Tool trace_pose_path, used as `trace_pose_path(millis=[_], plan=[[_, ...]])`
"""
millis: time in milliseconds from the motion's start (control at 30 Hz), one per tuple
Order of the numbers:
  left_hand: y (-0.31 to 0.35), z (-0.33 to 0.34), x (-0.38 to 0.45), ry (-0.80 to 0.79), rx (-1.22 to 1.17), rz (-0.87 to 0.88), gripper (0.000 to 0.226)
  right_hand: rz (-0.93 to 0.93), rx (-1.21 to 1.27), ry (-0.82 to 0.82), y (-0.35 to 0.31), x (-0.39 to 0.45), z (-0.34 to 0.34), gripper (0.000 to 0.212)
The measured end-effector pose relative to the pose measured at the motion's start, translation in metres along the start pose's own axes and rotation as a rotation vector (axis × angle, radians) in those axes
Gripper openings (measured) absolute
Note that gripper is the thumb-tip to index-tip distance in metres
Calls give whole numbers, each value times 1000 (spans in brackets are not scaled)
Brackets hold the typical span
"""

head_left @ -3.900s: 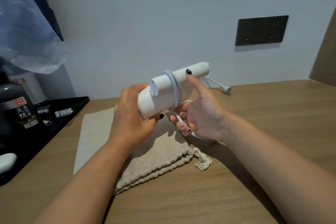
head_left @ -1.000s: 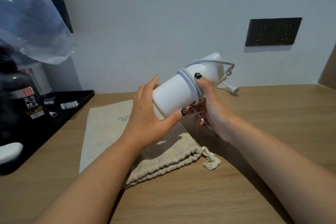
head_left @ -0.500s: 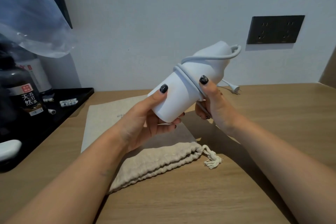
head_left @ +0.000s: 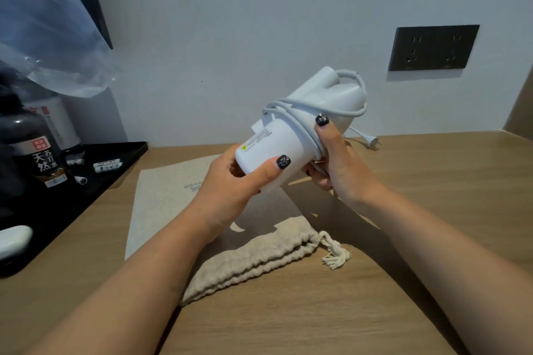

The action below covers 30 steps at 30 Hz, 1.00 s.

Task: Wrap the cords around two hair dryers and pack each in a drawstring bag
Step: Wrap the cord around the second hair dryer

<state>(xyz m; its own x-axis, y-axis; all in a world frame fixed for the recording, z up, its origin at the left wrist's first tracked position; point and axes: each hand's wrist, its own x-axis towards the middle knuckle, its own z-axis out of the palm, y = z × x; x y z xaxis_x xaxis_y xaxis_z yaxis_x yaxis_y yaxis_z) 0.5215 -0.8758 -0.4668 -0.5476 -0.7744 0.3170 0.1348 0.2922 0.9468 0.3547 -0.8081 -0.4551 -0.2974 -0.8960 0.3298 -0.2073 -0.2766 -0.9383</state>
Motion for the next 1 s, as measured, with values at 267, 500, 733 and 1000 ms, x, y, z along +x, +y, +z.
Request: trace_pose_path(millis=[267,500,733,1000], plan=[[-3,-4,3,187,300,153,47,48,-165,29,-6,-5,1,72],[-4,-6,2,275,471,259,51,140,-239,34,-3,-3,6,73],[-6,-12,5,279,677,443,66,227,-287,7,-3,-3,4,68],[-14,-12,12,288,786,506,74,344,85,-149,-4,1,-2,56]])
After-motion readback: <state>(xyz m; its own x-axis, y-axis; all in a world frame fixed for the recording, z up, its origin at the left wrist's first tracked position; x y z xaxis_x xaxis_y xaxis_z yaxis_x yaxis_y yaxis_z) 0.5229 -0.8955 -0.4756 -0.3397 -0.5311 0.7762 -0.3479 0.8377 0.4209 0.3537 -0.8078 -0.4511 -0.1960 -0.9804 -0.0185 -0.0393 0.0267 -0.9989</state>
